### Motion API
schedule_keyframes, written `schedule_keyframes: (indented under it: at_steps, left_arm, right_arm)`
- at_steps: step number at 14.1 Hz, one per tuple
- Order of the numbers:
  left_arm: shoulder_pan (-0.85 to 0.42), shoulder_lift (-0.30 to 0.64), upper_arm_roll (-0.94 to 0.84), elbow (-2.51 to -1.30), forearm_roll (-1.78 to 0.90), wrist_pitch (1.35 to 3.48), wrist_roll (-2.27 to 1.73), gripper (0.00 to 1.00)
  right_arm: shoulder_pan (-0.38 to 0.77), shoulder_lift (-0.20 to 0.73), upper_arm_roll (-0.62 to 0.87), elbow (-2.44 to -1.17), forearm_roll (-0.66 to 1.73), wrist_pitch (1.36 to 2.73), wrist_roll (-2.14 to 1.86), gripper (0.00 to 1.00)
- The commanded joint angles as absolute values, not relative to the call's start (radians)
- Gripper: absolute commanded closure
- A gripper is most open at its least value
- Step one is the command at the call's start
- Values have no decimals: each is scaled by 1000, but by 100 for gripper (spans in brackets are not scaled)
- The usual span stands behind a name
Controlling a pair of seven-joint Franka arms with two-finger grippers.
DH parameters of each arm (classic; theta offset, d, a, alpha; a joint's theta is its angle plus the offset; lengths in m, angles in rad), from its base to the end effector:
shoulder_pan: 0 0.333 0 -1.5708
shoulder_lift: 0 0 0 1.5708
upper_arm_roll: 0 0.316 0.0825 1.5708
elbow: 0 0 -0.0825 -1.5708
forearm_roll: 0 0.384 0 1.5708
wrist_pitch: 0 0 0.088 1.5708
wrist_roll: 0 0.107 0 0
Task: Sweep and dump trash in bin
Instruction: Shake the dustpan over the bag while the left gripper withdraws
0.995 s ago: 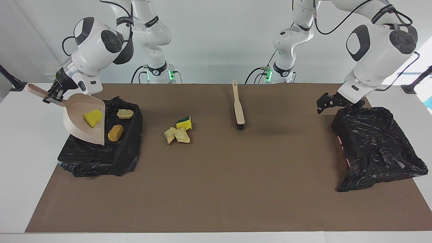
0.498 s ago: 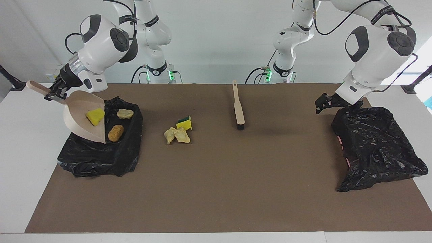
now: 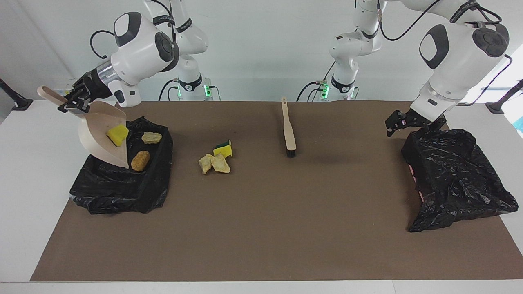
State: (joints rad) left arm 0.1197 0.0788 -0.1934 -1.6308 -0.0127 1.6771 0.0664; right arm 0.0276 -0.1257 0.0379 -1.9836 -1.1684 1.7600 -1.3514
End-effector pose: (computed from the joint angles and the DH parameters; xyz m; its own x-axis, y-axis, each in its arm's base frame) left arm 0.5816 -0.0404 0.5612 0.9900 -0.1381 -0.0292 -0.1373 -0.9901 0.0297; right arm 0.5304 -0.0459 0.5641 -0.0718 0.4118 -0.9084 0.9889 0.1484 -0.0109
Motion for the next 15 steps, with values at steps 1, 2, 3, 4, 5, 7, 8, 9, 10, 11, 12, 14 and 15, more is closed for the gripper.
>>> schedule_keyframes:
  at_steps: [1,2,3,4,5,7,8,9,10,11,12,14,15]
  left_arm:
    - [20,26,-94,-1629,-6,1655,49,0]
    - [-20,14,-66,-1637,-11,1654,48,0]
    - [-55,-3,-31,-1644,-11,1652,49,0]
    - [-73,-20,-8,-1655,-11,1634,51,0]
    - [-80,-29,-3,-1657,-11,1614,54,0]
    - [-80,-53,-3,-1673,-11,1605,58,0]
    - [-74,-86,-3,-1719,-11,1617,63,0]
    - [-69,-109,-3,-1747,-9,1623,64,0]
    - [-66,-110,-3,-1750,-9,1620,66,0]
    - [-66,-107,-3,-1743,-9,1617,66,0]
    - [-64,-106,-3,-1741,-9,1615,66,0]
    - [-61,-103,-3,-1735,-8,1605,55,0]
    - [-61,-100,-3,-1730,-8,1614,55,0]
  right_arm:
    - [-24,-178,38,-2071,-1207,1807,-1254,100]
    - [-20,-179,40,-2074,-1209,1793,-1232,100]
    - [-12,-179,41,-2082,-1209,1770,-1177,100]
    - [-8,-189,40,-2106,-1216,1776,-1163,100]
    - [-8,-201,41,-2115,-1227,1778,-1163,100]
    - [8,-210,43,-2125,-1227,1764,-1157,100]
    - [17,-209,41,-2123,-1242,1776,-1172,100]
    - [23,-206,44,-2117,-1280,1773,-1204,100]
    - [37,-209,44,-2120,-1281,1775,-1207,100]
    - [28,-215,37,-2120,-1305,1807,-1315,100]
    - [22,-221,29,-2120,-1293,1883,-1424,100]
    - [-5,-219,29,-2118,-1282,1901,-1381,100]
    - [-5,-218,29,-2117,-1272,1879,-1356,100]
